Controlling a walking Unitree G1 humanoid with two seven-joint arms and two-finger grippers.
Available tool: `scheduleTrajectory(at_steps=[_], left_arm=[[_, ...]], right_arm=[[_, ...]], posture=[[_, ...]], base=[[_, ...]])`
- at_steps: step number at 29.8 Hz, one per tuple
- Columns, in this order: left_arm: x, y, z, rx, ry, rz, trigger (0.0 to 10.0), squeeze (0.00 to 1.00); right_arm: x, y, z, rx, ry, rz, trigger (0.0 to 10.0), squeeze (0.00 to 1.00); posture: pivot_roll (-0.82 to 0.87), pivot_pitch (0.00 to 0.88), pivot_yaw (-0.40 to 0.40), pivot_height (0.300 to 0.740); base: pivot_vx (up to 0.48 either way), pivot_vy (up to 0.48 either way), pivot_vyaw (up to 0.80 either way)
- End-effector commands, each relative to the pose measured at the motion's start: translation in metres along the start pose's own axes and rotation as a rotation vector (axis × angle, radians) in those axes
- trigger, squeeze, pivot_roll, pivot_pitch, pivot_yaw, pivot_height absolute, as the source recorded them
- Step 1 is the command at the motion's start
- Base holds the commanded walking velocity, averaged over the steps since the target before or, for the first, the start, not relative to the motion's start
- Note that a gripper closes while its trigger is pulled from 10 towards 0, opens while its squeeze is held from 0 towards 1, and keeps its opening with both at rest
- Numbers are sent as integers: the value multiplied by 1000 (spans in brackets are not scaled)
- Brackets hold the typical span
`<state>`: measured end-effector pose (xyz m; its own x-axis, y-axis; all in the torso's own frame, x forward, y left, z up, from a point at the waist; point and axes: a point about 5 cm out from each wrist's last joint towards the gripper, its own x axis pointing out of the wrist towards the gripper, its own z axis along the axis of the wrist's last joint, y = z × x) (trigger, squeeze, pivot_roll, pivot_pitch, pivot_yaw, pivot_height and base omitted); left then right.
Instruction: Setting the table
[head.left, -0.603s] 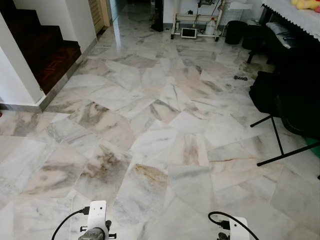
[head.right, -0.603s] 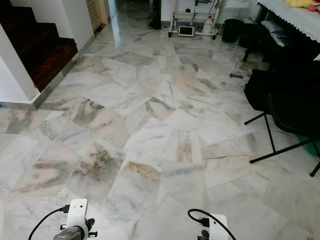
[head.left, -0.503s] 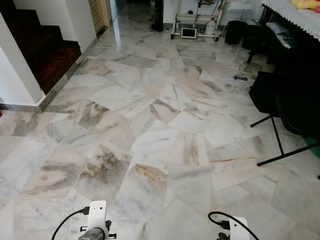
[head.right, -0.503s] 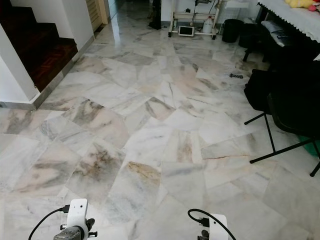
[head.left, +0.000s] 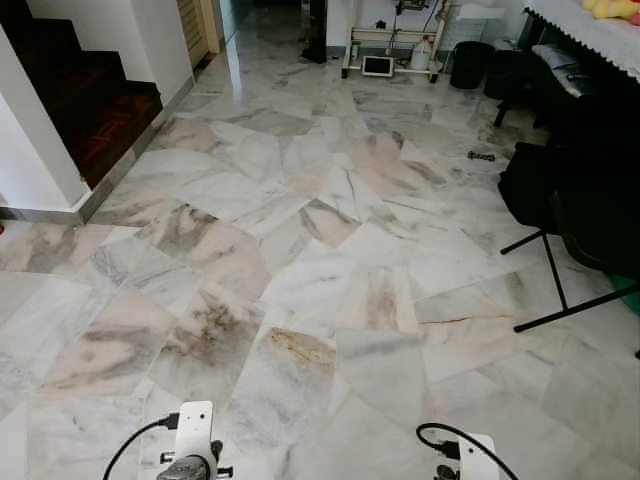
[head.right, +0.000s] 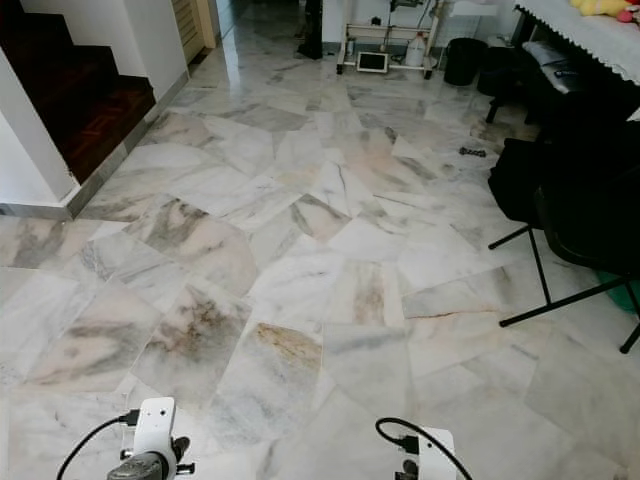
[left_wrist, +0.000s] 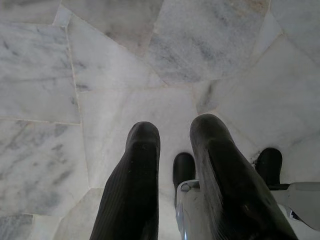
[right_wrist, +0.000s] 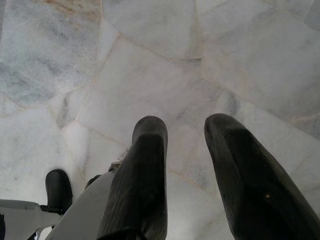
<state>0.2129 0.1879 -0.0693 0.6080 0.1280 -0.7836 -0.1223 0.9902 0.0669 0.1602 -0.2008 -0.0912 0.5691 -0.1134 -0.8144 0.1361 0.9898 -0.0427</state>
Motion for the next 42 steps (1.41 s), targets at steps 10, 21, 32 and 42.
scheduleTrajectory(at_steps=[10, 21, 32, 42], left_arm=[[-8, 35, -36, -9, 79, -37, 10000, 0], [-9, 37, -37, -1, 78, -39, 10000, 0], [-9, 36, -37, 20, 78, -48, 10000, 0], [-8, 37, -34, 21, 70, -47, 10000, 0]], right_arm=[[2, 29, 10, 132, -27, 138, 10000, 0], [2, 29, 12, 142, -33, 142, 10000, 0], [3, 27, 13, 176, -44, 137, 10000, 0], [3, 33, 12, 171, -34, 147, 10000, 0]], posture=[[113, 0, -45, 740], [113, 0, -44, 740], [115, 0, -40, 740], [119, 0, -36, 740]], base=[[0, 0, 0], [0, 0, 0], [0, 0, 0], [0, 0, -575]])
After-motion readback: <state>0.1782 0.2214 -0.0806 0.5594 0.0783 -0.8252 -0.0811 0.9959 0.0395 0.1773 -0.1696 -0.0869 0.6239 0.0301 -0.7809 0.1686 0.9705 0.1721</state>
